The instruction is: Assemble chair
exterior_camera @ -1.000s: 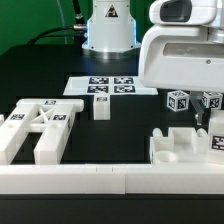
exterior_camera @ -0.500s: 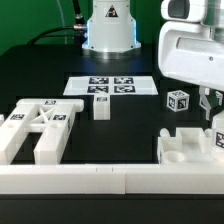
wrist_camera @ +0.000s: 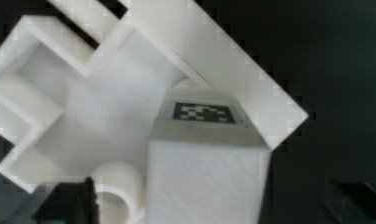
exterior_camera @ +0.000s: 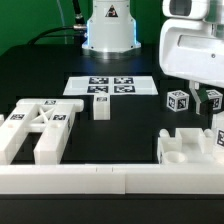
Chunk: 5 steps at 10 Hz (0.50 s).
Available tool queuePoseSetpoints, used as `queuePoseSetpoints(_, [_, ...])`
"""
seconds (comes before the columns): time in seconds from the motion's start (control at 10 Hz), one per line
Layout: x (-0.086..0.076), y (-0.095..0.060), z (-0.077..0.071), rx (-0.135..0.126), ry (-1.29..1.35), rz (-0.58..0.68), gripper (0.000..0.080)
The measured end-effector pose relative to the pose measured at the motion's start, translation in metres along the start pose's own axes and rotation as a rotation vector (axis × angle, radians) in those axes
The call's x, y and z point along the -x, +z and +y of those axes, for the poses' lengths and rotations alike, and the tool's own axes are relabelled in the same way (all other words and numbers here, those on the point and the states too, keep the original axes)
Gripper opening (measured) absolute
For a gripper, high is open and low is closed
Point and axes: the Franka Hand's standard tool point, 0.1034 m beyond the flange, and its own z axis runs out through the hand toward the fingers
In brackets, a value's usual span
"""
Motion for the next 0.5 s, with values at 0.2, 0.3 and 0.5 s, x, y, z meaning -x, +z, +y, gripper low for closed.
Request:
queuePoseSetpoints(0.2, [0.0021,0.0004,-0.0012,0.009,-0.254,0.007,0.0645])
queuePoseSetpoints(0.3, [0.0016,0.0010,-0.0006,0.010,-0.320,0.007,0.0649])
queuePoseSetpoints(0.5, [0.0013,0.0016,0.0000,0.011,-0.467,0.005,0.0649])
